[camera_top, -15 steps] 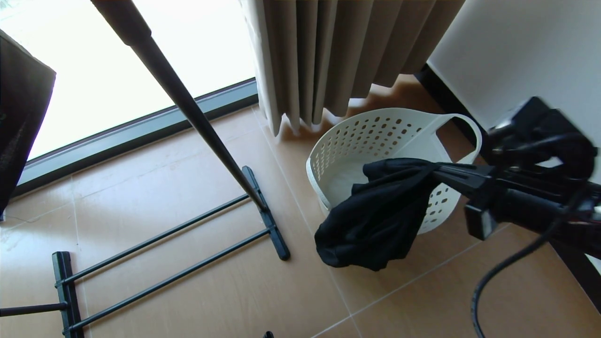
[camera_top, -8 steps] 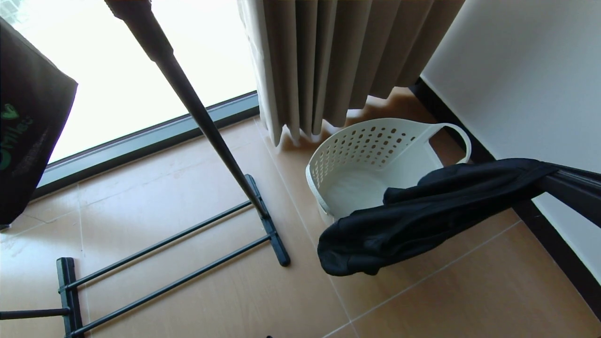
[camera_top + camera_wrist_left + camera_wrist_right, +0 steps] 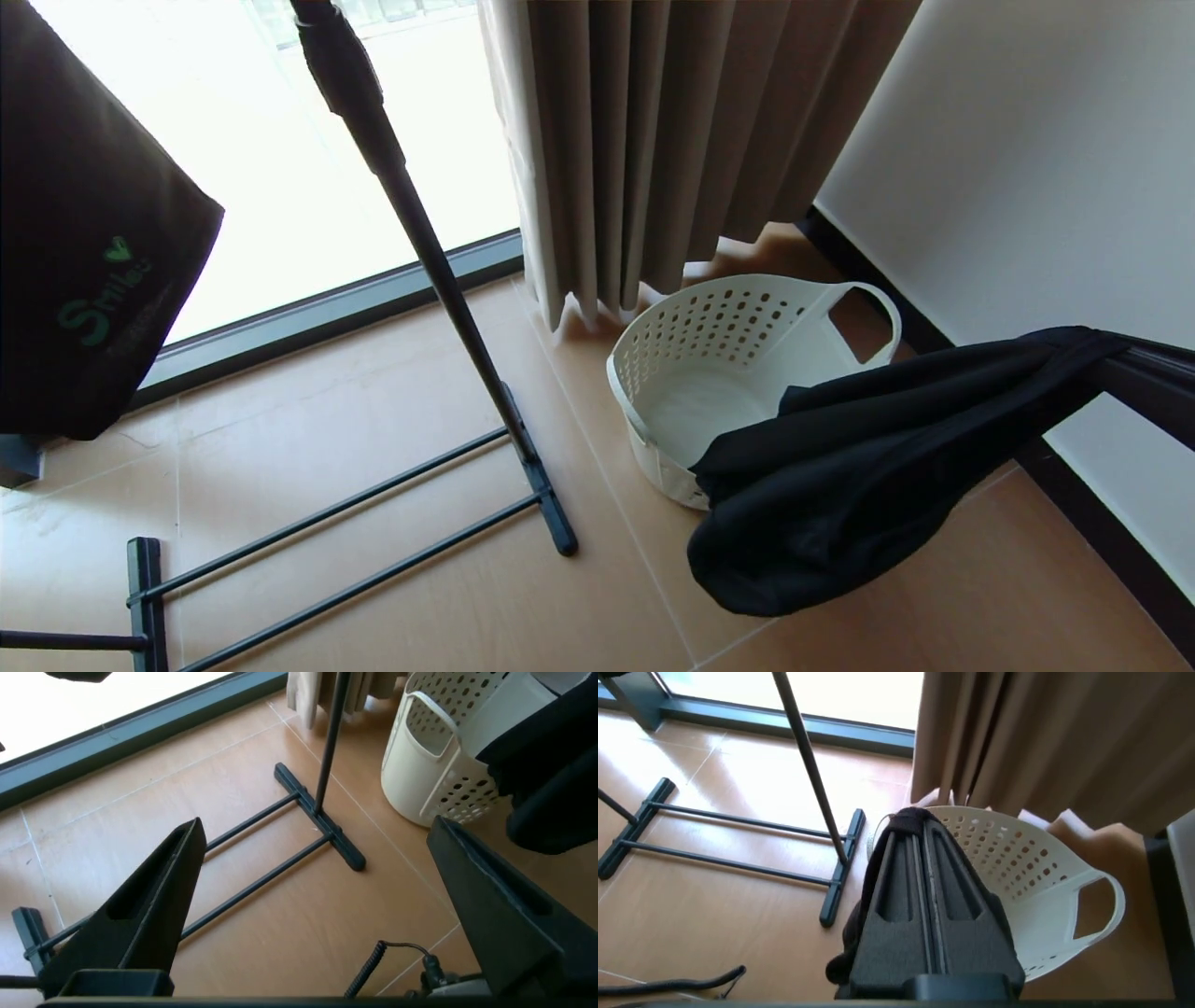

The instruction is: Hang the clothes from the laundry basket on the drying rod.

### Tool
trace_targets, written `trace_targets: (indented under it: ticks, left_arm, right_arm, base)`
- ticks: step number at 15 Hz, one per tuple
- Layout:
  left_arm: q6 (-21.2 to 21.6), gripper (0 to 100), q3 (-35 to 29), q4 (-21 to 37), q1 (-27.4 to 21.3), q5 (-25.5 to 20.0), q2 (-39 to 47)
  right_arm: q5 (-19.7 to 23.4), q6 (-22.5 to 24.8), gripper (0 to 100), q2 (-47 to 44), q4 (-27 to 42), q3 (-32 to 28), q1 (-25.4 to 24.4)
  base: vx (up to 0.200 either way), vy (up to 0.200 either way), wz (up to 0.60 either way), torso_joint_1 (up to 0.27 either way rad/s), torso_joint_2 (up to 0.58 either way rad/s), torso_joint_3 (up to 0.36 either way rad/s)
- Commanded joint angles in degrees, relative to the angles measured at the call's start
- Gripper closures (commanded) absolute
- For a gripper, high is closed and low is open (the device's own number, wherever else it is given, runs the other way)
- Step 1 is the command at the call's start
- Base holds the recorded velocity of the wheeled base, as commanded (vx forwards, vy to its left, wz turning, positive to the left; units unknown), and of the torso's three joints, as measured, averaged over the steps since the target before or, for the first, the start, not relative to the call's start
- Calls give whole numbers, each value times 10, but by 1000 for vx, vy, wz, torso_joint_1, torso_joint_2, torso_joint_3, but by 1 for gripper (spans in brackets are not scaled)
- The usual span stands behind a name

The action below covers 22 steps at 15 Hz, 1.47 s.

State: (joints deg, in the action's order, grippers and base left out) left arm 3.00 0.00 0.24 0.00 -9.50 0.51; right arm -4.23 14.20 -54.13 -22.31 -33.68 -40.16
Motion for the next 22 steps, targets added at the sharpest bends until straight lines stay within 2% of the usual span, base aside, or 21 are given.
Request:
trace_targets:
  ticks: [1,6,10,15,22]
  left_arm:
    - [0,0,0,0,0,0,0]
    - [0,0,0,0,0,0,0]
    - [0,0,0,0,0,-1,0]
    - [-1,0,0,0,0,0,0]
    - [-1,0,0,0,1,0,0]
  right_arm:
    - [0,0,100,-7,-1,3,0]
    - [1,-1,100,-21,-1,5,1]
    - [18,-1,100,-28,-2,19,3]
    - [21,-1,100,-27,-2,23,5]
    - [21,-1,100,-25,-2,23,5]
  base:
    - [0,0,0,-2,2,212]
    - [0,0,0,1,2,205]
    - [0,0,0,2,-5,193]
    - [0,0,0,28,-345,-110]
    - [0,0,0,108,-459,-161]
